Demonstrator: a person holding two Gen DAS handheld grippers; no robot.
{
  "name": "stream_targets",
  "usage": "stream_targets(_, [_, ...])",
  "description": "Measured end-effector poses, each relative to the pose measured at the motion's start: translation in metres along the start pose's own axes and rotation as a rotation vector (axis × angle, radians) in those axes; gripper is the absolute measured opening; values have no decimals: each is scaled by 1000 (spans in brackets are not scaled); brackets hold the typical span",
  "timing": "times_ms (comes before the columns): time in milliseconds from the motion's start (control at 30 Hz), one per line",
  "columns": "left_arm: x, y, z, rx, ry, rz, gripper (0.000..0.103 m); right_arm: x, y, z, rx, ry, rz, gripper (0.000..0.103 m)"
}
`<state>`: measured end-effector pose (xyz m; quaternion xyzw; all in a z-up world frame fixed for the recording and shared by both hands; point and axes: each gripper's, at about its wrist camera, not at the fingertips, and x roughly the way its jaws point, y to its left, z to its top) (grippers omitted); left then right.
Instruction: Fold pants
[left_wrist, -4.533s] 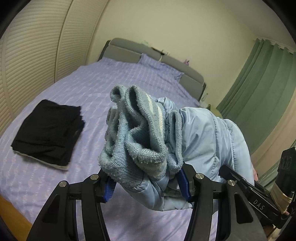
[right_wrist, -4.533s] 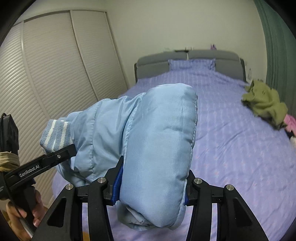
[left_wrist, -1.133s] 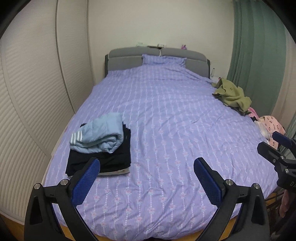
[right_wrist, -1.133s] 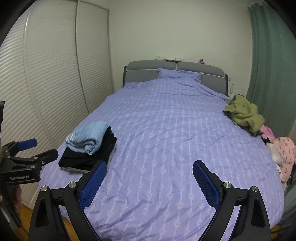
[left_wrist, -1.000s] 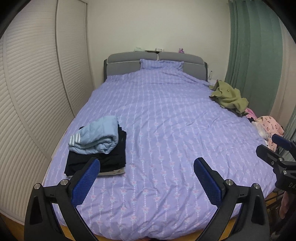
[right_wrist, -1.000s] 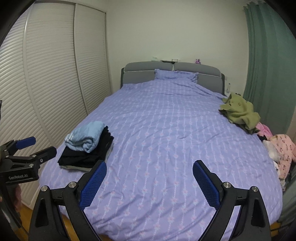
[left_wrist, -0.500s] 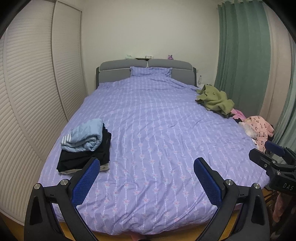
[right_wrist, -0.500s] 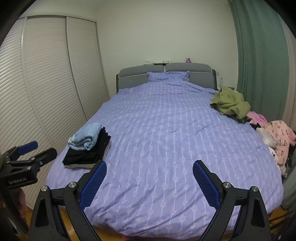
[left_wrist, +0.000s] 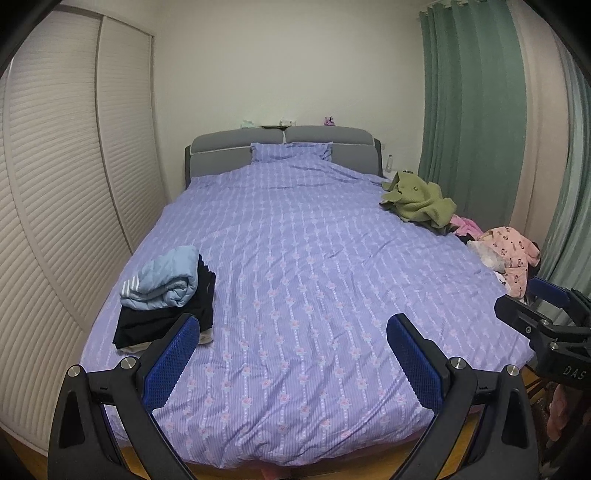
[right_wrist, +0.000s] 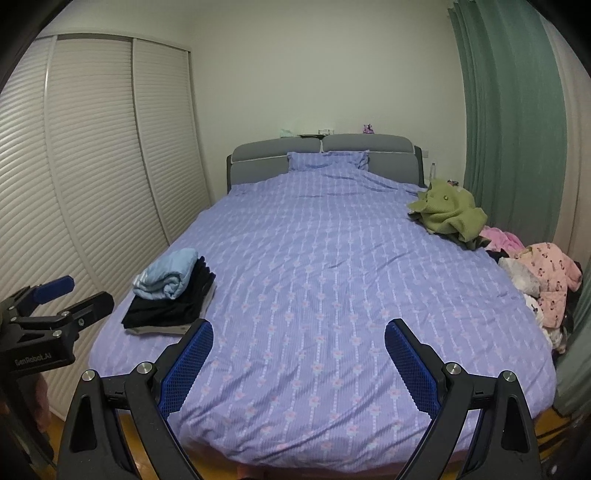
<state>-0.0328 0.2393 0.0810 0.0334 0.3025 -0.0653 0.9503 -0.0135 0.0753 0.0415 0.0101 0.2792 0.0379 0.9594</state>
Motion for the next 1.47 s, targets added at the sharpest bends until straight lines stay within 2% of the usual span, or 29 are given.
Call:
stream_targets(733, [-16, -11, -9, 5, 2, -13, 103, -15, 3, -8, 1, -11, -16, 95])
stream_targets(1467, [-10, -12, -7, 5, 10, 5, 103, -12, 12, -11, 6, 1, -30, 95])
